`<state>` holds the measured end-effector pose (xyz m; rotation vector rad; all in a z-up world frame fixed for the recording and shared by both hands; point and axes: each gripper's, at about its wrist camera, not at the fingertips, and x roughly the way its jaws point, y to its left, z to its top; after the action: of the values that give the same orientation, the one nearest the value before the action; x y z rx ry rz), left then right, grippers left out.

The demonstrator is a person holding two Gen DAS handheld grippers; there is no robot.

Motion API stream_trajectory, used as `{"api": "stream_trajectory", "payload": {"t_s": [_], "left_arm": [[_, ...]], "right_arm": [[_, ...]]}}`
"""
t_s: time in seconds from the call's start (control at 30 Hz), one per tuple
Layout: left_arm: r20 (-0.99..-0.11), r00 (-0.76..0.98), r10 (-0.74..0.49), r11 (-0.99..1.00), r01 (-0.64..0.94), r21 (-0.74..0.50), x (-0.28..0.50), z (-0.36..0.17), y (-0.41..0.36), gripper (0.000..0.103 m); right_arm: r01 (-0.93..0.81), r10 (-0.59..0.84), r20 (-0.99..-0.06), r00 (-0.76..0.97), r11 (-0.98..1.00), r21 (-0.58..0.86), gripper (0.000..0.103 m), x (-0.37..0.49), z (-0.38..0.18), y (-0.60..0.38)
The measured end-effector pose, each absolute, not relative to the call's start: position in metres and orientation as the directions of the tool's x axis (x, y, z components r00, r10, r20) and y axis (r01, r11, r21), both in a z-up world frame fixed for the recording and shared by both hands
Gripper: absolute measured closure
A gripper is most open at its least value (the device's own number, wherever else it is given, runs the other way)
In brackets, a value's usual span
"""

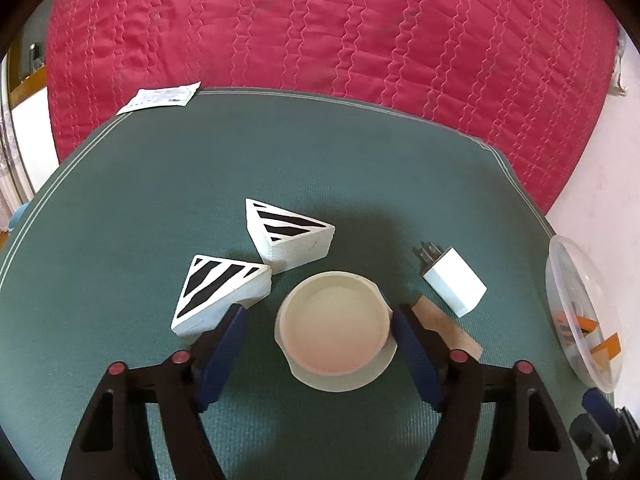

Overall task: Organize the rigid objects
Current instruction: 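Grasp the white cup rim with the left gripper while the right approaches the brown block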

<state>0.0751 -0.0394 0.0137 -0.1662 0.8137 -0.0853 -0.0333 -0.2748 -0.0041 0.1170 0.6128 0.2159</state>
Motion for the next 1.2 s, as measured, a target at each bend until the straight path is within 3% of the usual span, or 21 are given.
{"api": "stream_trajectory", "payload": {"t_s": [0.1,0.73,1.2], "left_arm": [[-0.719,0.676,-0.164,0.981,0.034,-0.192,0.075,0.012,-0.041,0.039],[-0.679,0.712,-0.181,0.982,0.091,-0.166,0.022,0.023,-0.022,0.039],[-0.665,0.723,-0.189,0.980,0.098,-0.172,0.009,0.019,-0.008,0.039]], "right_arm": [[-0.178,0.251,-0.572,0.781,0.967,0.182,0.057,-0.030,-0.007,-0.270],[-0.311,0.367,-0.651,0.665,0.928,0.205,0.057,0.019,-0.008,-0.220],[-0.327,0.317,-0.703,0.636,0.936,0.126,0.057,0.071,-0.016,-0.183]]}}
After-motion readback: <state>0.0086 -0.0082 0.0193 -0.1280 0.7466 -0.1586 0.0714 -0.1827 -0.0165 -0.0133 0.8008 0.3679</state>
